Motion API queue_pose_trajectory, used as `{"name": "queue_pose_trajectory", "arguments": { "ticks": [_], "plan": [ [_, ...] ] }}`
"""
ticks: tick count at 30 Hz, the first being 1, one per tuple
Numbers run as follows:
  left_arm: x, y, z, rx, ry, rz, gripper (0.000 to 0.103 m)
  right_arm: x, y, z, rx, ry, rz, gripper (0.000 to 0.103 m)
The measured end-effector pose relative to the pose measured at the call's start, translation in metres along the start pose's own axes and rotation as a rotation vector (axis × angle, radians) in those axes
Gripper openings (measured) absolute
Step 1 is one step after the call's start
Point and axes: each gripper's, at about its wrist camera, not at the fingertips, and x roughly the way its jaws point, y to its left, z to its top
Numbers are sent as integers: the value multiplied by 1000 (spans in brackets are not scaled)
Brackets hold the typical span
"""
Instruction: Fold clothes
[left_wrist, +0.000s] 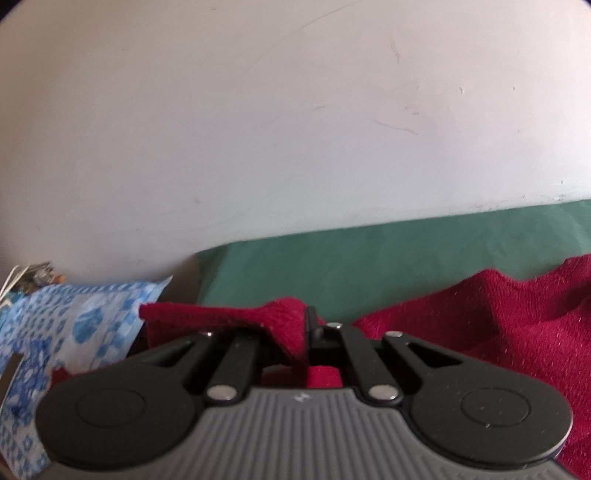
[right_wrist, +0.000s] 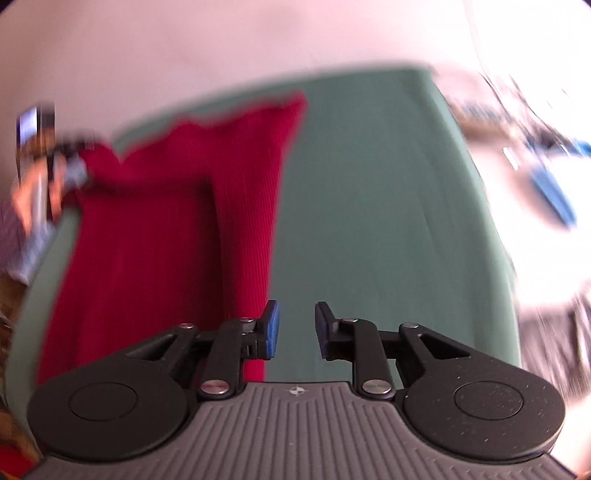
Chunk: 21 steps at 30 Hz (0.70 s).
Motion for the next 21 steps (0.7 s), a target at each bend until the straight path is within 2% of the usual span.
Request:
{"name": "queue_pose_trajectory", "arguments": {
  "ticks": [4,7,10,15,17,18,19,20,21],
  "plan": [
    [5,5,6,-26,20,-51,2,-35,15,-74,117,37,-82,39],
    [5,5,7,-17,22,-55,2,-45,36,-107,121,35,-125,41],
    [4,10,9,-32,28,-66,2,-55,41,-126,128,33,-144,42],
    [-2,14,13,-28,14,-70,2,-55,33,-128,150,24,-159,41],
    [-1,15,15,-23,12,-69,2,-48,29,-129,164,19,-157,37],
    [0,15,16,-22,15,-68,2,-46,29,-130,162,19,-158,27],
    [0,14,17,-19,19,-66,2,-44,30,-130,158,20,-170,10],
    [1,13,18,-18,22,-65,2,-42,31,-131,153,21,-184,5],
    [1,12,19,-20,22,-68,2,-41,31,-129,153,16,-194,5]
  ]
}}
